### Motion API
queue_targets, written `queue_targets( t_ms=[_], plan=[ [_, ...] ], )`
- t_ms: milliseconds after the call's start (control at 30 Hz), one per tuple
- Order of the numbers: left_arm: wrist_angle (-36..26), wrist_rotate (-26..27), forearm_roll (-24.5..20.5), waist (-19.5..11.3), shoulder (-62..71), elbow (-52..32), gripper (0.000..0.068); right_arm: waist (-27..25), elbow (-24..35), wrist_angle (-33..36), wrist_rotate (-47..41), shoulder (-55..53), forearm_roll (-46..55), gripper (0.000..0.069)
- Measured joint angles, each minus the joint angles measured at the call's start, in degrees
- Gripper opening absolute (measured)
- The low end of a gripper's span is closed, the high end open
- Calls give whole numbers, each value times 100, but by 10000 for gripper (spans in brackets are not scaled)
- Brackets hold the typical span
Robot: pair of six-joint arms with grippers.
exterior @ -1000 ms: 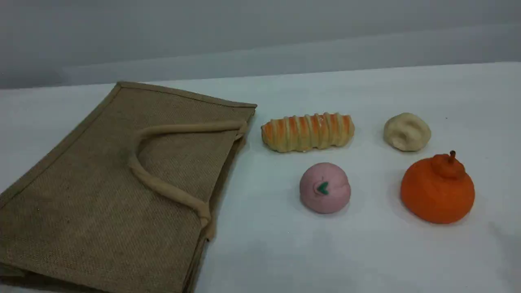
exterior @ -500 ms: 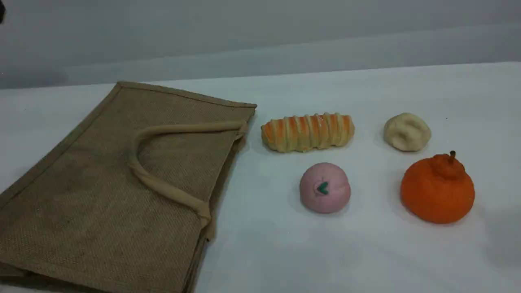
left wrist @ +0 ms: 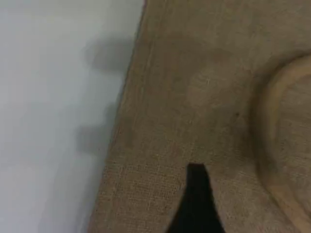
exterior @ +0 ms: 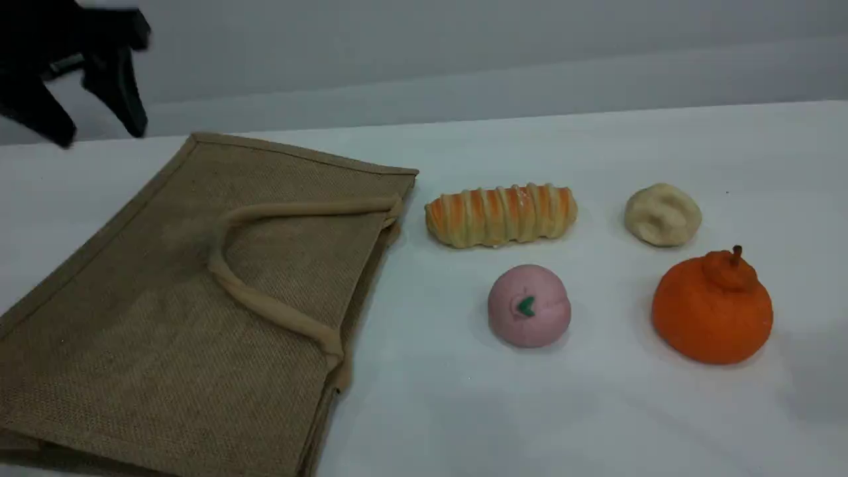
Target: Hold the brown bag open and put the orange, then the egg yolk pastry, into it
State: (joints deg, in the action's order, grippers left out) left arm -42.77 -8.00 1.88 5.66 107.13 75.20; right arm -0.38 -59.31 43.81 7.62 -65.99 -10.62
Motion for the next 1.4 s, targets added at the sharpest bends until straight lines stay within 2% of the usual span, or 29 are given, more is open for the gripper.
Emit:
queue_targets(
  t_ms=[200, 533, 967, 1133, 1267, 1400],
  plan=[
    [228, -10, 69, 144, 533, 51, 503, 0, 0, -18, 0, -18, 0, 565],
    [271, -5, 151, 492, 1243, 509, 503, 0, 0, -24, 8, -224, 5, 565],
    [386, -28, 146, 500, 1838, 621, 503, 0, 0, -43, 12, -219, 5, 565],
    [549, -28, 419, 500, 2020, 671, 503, 0, 0, -50, 12, -219, 10, 565],
    [544, -5, 426, 522, 2171, 671, 503, 0, 0, -45, 12, -219, 10, 565],
    [575, -4, 420, 551, 2221, 671, 472, 0, 0, -41, 12, -219, 10, 565]
  ],
)
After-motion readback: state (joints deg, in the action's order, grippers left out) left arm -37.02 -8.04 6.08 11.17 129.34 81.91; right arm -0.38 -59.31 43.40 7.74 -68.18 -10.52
